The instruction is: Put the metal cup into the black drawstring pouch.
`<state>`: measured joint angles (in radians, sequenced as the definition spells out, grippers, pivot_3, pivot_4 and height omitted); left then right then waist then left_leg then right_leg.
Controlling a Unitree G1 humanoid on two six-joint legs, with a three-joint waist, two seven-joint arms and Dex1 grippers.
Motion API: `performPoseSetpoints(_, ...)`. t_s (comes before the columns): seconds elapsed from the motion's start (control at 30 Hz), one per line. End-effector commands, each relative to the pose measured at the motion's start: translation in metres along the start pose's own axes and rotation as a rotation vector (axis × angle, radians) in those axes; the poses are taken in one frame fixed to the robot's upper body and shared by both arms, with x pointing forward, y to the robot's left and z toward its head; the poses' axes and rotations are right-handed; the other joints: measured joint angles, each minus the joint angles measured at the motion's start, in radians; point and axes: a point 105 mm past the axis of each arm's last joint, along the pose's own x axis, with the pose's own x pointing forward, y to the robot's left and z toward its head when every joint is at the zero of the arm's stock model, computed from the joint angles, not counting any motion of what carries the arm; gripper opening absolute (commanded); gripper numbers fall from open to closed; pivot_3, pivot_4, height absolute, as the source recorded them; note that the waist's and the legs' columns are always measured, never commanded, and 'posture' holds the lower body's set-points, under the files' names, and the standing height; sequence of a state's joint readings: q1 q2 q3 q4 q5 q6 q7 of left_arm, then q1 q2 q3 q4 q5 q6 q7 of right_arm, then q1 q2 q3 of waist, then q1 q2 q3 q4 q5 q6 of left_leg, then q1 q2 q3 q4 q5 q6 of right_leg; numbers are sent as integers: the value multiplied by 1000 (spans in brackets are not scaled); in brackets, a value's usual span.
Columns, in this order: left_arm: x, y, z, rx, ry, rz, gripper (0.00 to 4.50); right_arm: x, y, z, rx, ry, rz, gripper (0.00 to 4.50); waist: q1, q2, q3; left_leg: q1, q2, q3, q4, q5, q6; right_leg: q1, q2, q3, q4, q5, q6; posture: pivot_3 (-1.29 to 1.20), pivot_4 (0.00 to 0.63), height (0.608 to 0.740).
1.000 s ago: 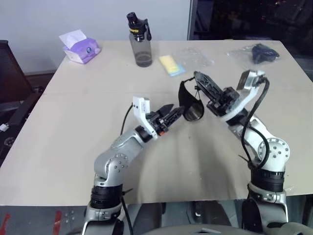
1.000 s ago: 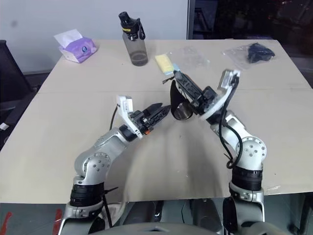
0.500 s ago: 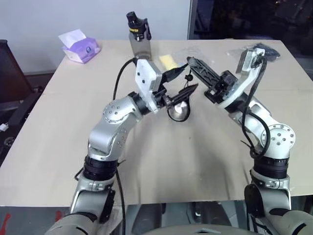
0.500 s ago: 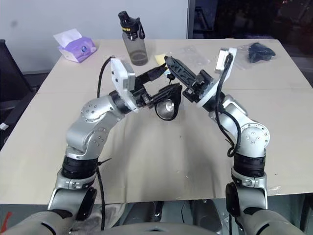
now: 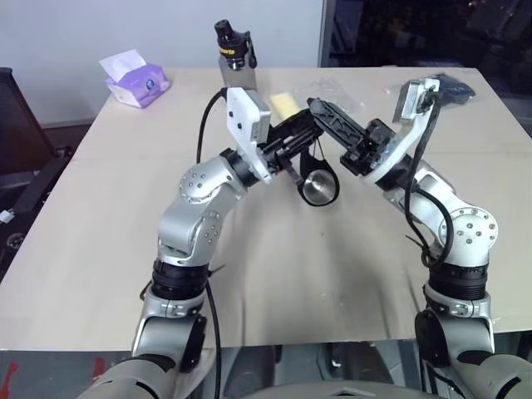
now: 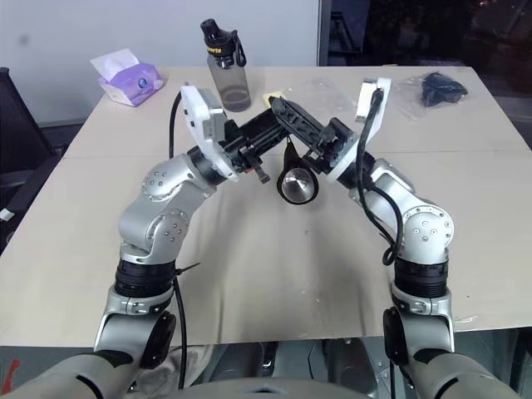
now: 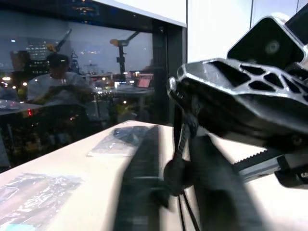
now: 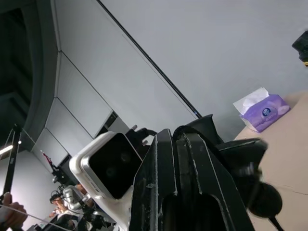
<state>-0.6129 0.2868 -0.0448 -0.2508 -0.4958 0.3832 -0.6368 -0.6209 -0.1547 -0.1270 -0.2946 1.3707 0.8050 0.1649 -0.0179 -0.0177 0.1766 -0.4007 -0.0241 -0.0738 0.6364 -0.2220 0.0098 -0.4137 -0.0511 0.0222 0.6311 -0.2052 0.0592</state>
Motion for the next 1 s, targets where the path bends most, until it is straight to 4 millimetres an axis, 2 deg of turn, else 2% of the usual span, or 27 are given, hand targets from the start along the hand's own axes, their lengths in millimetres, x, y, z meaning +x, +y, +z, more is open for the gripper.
performPoseSetpoints(0.03, 0, -4, 1, -42, -22, 0, 30, 4, 14, 9, -36, -25, 53, 0, 0, 0, 0, 0, 0, 0, 0, 0, 0, 0, 0, 0, 0, 0, 0, 0, 150, 740)
performPoseSetpoints(0.13, -2, -4, -10, -61, 12, 11, 30, 9, 16, 18, -47, -56, 68, 0, -1, 0, 0, 0, 0, 0, 0, 0, 0, 0, 0, 0, 0, 0, 0, 0, 150, 740)
performPoseSetpoints(0.27, -3, -3, -16, -80, 27, 21, 30, 19, 22, 33, -74, -100, 105, 0, -1, 0, 0, 1, 0, 0, 0, 0, 0, 0, 0, 0, 1, 0, 0, 0, 150, 740)
performPoseSetpoints(0.57, -8, -4, -34, -88, 97, 16, 30, 45, 48, 78, -142, -226, 218, 0, -1, 0, 0, 1, 0, 0, 0, 0, 0, 0, 1, 0, 2, 0, 0, 0, 150, 740)
performPoseSetpoints(0.8, -15, -2, -52, -92, 153, 30, 30, 52, 67, 109, -149, -353, 296, 0, -1, 1, 0, 1, 0, 0, 0, 0, 0, 0, 1, 0, 2, 0, 0, 0, 150, 740)
performPoseSetpoints(0.83, -15, -2, -52, -93, 149, 32, 30, 52, 68, 111, -146, -360, 299, 0, -1, 1, 0, 1, 0, 0, 0, 0, 0, 0, 1, 0, 2, 0, 0, 0, 150, 740)
performPoseSetpoints(0.97, -11, 5, -26, -98, 17, 60, 30, 53, 63, 105, -161, -328, 280, 0, 0, 1, 0, 1, 0, 0, 0, 0, 0, 0, 0, 0, 2, 0, 0, 0, 150, 740)
performPoseSetpoints(1.0, -11, 7, -20, -102, -11, 66, 274, 53, 61, 104, -158, -322, 273, 0, 0, 1, 0, 1, 1, 0, 0, 0, 0, 0, 0, 0, 2, 0, 0, 0, 150, 740)
